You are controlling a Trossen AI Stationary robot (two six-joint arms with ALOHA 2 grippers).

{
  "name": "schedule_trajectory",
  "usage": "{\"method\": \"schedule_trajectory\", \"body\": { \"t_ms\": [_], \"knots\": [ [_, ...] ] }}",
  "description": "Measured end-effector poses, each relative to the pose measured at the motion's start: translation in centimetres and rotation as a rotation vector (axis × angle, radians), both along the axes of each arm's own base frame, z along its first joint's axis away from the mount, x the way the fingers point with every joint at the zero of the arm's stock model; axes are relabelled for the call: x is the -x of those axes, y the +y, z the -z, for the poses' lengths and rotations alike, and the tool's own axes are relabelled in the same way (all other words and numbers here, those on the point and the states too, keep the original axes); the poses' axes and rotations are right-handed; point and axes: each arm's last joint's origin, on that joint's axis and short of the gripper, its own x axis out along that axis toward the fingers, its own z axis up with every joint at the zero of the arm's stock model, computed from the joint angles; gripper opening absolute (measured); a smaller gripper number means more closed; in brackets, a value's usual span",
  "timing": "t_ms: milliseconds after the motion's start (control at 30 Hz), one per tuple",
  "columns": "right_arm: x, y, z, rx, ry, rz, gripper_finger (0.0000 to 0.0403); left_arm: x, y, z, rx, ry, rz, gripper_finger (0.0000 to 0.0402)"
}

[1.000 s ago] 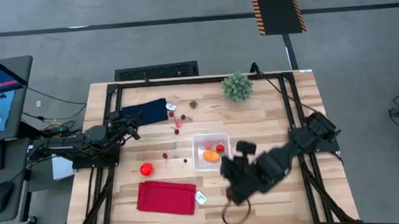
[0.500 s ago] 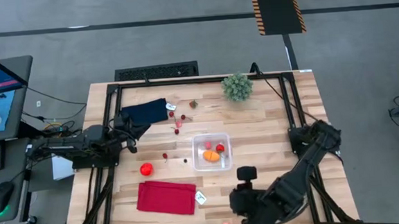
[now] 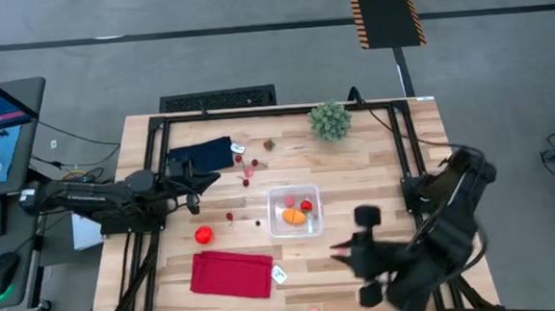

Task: Pick and placing Produce into tupperware
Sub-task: Put the blueberry into the transparent bin

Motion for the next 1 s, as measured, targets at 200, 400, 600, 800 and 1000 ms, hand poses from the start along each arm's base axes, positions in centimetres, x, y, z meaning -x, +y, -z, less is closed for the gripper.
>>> {"method": "schedule_trajectory", "body": {
  "t_ms": [200, 400, 600, 800, 1000],
  "knots": [
    [4.4, -3.8, -4.2, 0.028, -0.165, 0.069, 0.0099, -2.5, 0.0, -1.2, -0.065, 0.028, 0.002, 0.0000],
    [10.3, -6.3, -2.6, -0.027, -0.263, 0.115, 0.0099, -4.2, 0.1, -1.7, -0.084, 0.057, -0.016, 0.0000],
    [15.3, -9.7, 3.2, -0.161, -0.387, 0.145, 0.0099, -4.9, 0.7, -2.0, -0.066, 0.072, -0.050, 0.0000],
    [17.1, -13.4, 10.0, -0.207, -0.497, 0.196, 0.0099, -5.0, 1.4, -1.9, -0.050, 0.079, -0.089, 0.0000],
    [18.5, -17.0, 15.3, -0.275, -0.577, 0.241, 0.0092, -5.0, 1.6, -1.8, -0.024, 0.084, -0.101, 0.0000]
  ]
}}
